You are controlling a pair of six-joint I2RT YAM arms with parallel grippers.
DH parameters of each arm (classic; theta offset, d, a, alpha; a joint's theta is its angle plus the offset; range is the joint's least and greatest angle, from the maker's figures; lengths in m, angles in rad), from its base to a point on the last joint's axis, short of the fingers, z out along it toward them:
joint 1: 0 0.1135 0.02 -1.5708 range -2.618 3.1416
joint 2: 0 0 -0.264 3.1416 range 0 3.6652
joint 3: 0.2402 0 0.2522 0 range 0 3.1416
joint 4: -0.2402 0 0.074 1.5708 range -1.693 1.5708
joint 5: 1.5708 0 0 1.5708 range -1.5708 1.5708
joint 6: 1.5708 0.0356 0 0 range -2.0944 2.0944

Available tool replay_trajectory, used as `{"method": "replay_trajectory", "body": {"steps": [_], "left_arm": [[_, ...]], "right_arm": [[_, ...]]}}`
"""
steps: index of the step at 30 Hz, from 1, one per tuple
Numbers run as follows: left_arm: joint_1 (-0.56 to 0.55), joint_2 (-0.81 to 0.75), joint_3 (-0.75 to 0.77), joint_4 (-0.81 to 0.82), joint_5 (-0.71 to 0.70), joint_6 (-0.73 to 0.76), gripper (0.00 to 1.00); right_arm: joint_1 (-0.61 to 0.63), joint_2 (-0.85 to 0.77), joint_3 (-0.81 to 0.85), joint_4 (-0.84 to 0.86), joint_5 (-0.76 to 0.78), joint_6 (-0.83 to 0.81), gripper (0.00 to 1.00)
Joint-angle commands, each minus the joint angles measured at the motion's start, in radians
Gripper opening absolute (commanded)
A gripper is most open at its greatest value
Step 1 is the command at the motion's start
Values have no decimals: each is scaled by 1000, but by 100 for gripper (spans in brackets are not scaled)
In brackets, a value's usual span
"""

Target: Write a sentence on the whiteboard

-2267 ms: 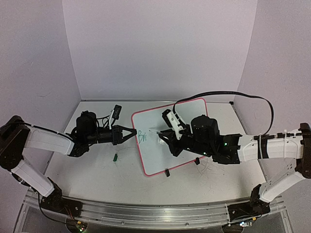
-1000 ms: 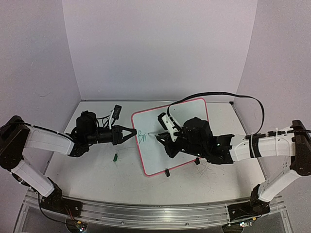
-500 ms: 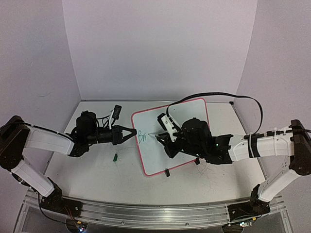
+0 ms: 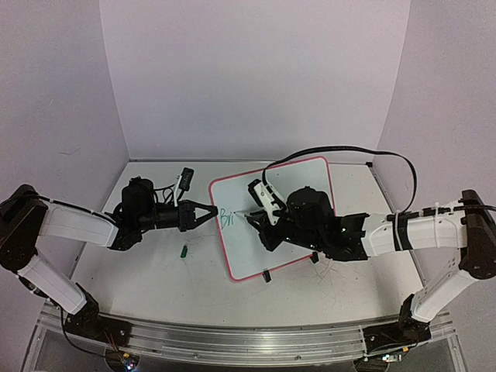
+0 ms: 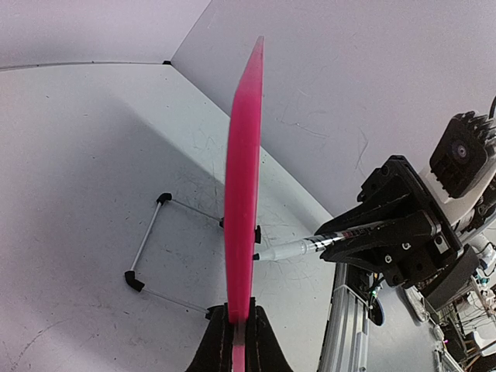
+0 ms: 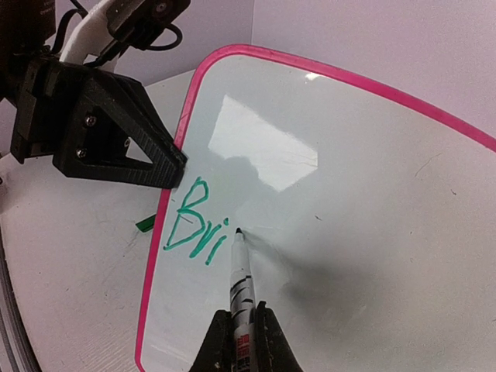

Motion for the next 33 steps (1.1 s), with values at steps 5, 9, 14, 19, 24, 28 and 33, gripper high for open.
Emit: {"method": "replay_trajectory", "body": {"steps": [5,9,14,19,24,28,33], "left_arm": [[-2,-32,31,7,3,24,0],[-1,-31,31,6,3,24,0],[-1,-34,31,5,1,24,0],[-1,-29,32,5,3,23,0],[-1,-27,35,6,4,23,0],[-1,-28,34,4,4,22,0],[-2,-30,33,4,4,21,0]], "right_arm": [[-1,-8,14,-12,-15,51,0],[-1,-10,5,-17,-25,60,0],[-1,-13,-10,-22,-32,71,0],[-1,-23,-26,-24,-32,81,0],[-1,-25,-33,-27,-29,83,0],[0,-30,-35,-30,-23,83,0],[0,-34,-36,-31,0,84,0]]}}
